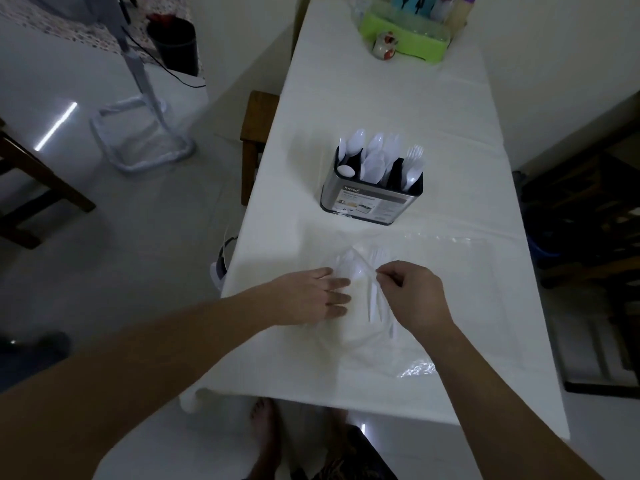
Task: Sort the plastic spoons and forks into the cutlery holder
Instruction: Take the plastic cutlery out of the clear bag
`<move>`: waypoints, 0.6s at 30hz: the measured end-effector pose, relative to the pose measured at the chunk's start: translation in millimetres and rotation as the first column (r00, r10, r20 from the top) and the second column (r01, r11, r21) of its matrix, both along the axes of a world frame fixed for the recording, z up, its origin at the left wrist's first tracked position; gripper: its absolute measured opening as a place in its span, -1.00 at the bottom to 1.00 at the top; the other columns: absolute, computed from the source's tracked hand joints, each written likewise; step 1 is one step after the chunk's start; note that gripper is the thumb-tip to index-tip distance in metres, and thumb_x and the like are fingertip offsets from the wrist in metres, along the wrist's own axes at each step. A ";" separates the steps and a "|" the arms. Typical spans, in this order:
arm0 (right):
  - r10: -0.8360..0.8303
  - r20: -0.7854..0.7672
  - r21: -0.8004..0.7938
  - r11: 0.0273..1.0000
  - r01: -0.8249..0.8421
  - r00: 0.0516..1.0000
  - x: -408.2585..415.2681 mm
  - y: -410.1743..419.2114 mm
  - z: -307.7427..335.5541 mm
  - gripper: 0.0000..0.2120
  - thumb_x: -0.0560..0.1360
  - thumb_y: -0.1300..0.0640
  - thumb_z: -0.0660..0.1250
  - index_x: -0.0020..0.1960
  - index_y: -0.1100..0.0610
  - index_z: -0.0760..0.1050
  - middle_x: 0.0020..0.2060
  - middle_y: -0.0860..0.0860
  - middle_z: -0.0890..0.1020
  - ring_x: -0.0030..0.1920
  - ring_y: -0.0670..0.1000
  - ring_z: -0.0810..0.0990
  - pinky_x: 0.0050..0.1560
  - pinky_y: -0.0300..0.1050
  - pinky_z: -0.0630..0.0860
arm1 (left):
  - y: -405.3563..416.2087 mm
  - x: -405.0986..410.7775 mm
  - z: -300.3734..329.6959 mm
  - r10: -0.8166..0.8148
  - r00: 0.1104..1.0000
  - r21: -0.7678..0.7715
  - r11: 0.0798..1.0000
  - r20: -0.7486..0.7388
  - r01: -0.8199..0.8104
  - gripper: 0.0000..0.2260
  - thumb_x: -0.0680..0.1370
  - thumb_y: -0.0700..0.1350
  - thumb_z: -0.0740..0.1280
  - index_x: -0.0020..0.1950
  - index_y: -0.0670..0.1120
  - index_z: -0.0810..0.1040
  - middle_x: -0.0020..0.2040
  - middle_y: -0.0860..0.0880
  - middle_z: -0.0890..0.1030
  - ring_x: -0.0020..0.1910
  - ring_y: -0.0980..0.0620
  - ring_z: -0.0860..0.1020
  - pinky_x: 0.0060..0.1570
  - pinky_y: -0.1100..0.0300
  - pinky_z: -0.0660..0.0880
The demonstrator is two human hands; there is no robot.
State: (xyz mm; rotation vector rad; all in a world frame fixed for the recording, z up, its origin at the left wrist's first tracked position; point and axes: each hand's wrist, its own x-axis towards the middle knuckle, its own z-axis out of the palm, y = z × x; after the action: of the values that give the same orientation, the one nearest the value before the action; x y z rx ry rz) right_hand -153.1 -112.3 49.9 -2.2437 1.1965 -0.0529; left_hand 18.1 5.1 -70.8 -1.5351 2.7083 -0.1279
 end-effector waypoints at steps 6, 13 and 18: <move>0.030 0.016 -0.007 1.000 -0.030 0.999 4.0 1.1 -0.4 -0.86 0.53 0.16 0.32 -0.13 0.04 0.65 -0.32 -0.14 0.63 -0.26 -0.16 0.56 -0.28 -0.51 0.37 | 21.7 -41.7 10.3 0.534 0.733 -0.082 0.782 -0.421 -0.618 -0.73 0.43 -0.17 0.19 0.05 -0.14 0.59 0.02 -0.13 0.60 0.00 -0.21 0.56 -0.10 -0.02 0.56; 0.049 0.002 -0.021 0.999 -0.049 0.999 5.4 3.0 0.5 -0.87 0.54 0.16 0.32 -0.09 0.06 0.65 -0.29 -0.10 0.65 -0.23 -0.08 0.59 -0.25 -0.43 0.37 | -10.5 -99.4 23.5 0.978 0.132 0.369 0.185 -0.165 -0.911 -0.31 0.39 0.44 0.25 0.17 -0.14 0.40 0.05 -0.11 0.47 0.02 -0.09 0.45 0.02 0.04 0.43; 0.044 -0.011 -0.017 0.999 -0.044 0.999 3.9 4.7 -4.4 -0.86 0.54 0.14 0.31 -0.10 0.03 0.65 -0.26 -0.10 0.67 -0.22 -0.10 0.60 -0.27 -0.50 0.34 | -24.0 -98.0 13.5 0.987 0.001 0.395 0.065 -0.159 -0.916 -0.34 0.36 0.34 0.41 0.18 -0.16 0.41 0.07 -0.13 0.50 0.04 -0.10 0.47 0.02 0.03 0.44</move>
State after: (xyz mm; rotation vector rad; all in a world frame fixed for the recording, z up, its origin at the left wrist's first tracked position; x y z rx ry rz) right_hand -149.2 -107.6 45.6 -2.2876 1.1559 -0.0340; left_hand -79.9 -18.9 -57.3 -3.1478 0.9436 0.5189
